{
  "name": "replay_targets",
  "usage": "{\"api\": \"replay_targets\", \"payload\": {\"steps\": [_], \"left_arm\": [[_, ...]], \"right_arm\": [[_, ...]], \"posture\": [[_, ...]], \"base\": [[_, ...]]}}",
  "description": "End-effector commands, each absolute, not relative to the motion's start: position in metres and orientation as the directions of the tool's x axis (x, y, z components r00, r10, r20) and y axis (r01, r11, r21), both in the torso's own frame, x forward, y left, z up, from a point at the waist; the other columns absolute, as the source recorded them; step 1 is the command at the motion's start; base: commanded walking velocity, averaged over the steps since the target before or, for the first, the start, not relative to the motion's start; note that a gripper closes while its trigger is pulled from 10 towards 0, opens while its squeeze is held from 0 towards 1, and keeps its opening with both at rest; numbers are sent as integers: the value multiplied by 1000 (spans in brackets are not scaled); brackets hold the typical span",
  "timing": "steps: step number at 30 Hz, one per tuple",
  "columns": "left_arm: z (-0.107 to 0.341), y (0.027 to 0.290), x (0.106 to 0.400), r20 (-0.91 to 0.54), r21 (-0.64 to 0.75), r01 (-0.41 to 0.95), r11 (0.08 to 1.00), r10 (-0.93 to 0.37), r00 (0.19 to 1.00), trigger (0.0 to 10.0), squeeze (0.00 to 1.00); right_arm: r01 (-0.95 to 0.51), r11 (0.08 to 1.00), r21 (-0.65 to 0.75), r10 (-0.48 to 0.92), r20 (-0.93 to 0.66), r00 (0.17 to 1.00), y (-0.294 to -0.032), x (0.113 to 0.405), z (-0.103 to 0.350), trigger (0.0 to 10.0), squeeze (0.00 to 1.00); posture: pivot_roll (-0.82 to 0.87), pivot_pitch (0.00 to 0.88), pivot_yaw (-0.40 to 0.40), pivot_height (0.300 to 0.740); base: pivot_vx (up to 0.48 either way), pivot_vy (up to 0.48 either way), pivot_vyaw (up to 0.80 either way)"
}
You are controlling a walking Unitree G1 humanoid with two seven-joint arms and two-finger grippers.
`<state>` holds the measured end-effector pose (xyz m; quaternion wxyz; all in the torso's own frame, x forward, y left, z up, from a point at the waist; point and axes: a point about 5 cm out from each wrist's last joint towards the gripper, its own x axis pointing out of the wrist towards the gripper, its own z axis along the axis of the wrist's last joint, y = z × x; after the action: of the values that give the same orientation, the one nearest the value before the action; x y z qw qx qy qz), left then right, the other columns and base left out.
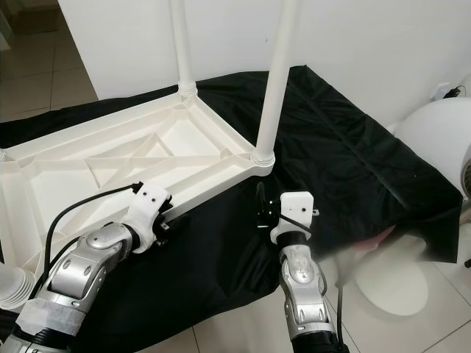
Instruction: Building children table
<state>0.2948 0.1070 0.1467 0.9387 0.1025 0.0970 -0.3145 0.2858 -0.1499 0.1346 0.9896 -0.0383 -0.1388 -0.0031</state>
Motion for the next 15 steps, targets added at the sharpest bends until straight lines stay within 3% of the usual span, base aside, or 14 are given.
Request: {"api": "replay_targets", "payload": {"steps": [1,11,15], "left_arm": [[151,102,287,-217,97,701,706,-673,707,10000,0],[162,119,280,-170,93,724,683,-706,688,10000,0],[173,143,271,-93,50,735,676,-730,677,10000,0]], "right_arm": [[23,997,-79,-2,258,966,-152,286,130,10000,0],[61,996,-63,-42,259,965,-162,295,134,10000,0],[77,996,-45,-64,249,966,-166,300,134,10000,0]], "posture": [[-53,72,19,740],[-44,73,16,740],[-29,72,8,740]], "base": [[0,0,0],[0,0,0],[0,0,0]]}}
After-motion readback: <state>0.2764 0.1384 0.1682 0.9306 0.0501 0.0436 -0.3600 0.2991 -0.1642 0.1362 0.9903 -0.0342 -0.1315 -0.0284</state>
